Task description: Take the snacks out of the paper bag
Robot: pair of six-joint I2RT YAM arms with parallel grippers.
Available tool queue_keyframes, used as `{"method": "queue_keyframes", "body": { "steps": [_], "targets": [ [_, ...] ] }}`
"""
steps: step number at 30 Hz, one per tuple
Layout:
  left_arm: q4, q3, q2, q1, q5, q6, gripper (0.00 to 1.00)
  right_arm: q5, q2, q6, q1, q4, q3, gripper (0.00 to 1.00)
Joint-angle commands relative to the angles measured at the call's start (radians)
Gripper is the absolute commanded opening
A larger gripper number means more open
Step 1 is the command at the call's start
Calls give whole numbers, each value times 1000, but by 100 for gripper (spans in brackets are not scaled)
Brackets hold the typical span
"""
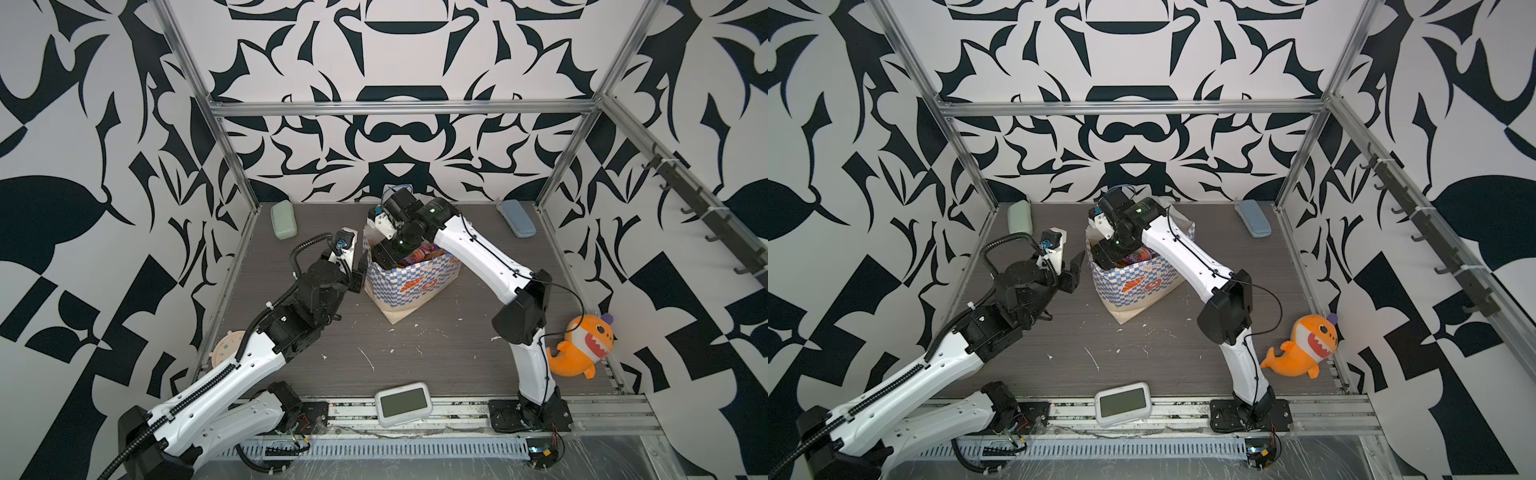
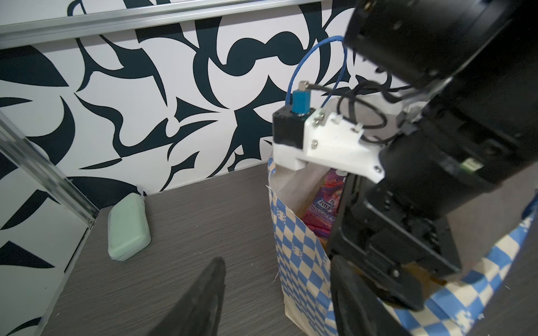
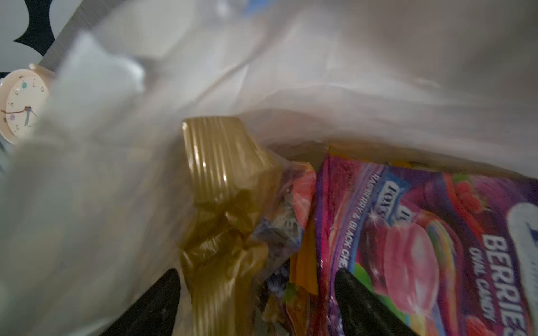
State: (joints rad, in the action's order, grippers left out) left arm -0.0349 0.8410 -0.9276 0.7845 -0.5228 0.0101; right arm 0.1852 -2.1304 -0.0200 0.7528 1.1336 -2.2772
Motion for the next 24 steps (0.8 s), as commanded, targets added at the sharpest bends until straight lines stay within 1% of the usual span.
{"method": "queue_keyframes", "body": {
  "steps": [1, 4, 7, 8, 9, 11, 14, 16, 17, 18, 20, 24],
  "targets": [
    [-5, -9, 5, -2, 5, 9, 60, 37, -20, 31, 21, 38, -70, 87],
    [3, -20, 13, -2, 3, 8, 61, -33, -74, 24, 39, 35, -85, 90],
    [3, -19, 16, -2, 1, 7, 60, -143, -132, 4, 43, 31, -98, 90],
    [-2, -15, 18, -2, 1, 7, 60, -187, -147, -1, 43, 26, -97, 87],
    [-9, -13, 19, -3, 3, 8, 60, -216, -158, -5, 43, 31, -99, 81],
    [-18, -11, 28, -2, 1, 7, 60, -234, -161, -5, 40, 12, -84, 70],
    [-19, -21, 44, -2, -5, 5, 59, -208, -171, -6, 27, -9, -64, 43],
    [-19, -29, 55, -3, -11, 8, 59, -192, -163, -8, 22, -18, -44, 28],
    [-19, -34, 61, -3, -13, 11, 59, -190, -150, -11, 22, -33, -26, 15],
    [-21, -37, 67, -2, -16, 16, 59, -186, -133, -14, 20, -50, -5, 6],
    [-20, -44, 77, -3, -15, 21, 59, -170, -96, -13, 17, -84, 36, 1],
    [-18, -46, 76, -2, -16, 16, 58, -154, -6, -27, 11, -144, 91, 0]
  ]
}}
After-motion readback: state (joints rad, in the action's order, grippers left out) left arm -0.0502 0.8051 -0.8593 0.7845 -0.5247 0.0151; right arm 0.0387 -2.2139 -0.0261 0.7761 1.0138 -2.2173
